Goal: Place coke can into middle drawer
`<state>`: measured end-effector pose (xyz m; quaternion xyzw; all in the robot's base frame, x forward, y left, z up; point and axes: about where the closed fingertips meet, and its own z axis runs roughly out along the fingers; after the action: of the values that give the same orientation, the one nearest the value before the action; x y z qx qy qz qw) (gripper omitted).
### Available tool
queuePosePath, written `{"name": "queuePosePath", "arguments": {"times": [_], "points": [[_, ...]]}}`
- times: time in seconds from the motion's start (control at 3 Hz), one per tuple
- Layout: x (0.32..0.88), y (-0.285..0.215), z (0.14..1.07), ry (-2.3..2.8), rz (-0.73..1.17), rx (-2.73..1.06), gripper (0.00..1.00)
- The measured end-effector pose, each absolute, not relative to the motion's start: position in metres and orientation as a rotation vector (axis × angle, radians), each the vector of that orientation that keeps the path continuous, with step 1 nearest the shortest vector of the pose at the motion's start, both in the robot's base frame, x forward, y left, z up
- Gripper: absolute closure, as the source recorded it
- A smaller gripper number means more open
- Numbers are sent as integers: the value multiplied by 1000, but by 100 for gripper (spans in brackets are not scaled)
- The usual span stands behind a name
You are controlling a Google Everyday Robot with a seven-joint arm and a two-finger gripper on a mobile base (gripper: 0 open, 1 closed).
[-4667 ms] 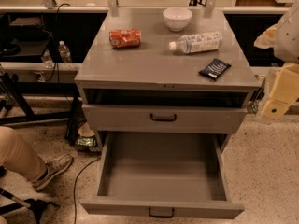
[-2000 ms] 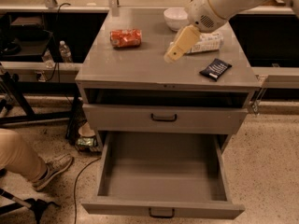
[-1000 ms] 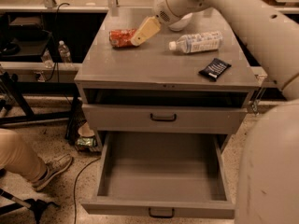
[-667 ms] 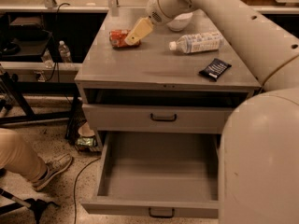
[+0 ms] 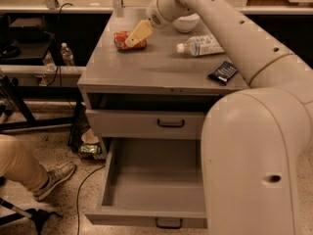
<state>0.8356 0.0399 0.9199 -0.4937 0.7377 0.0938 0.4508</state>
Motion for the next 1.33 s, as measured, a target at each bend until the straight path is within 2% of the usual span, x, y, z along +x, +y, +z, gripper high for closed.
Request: {"name": "queuePosePath", "arguments": {"times": [1.33], "points": [[863,82,875,1873,361,-1242,2]]}}
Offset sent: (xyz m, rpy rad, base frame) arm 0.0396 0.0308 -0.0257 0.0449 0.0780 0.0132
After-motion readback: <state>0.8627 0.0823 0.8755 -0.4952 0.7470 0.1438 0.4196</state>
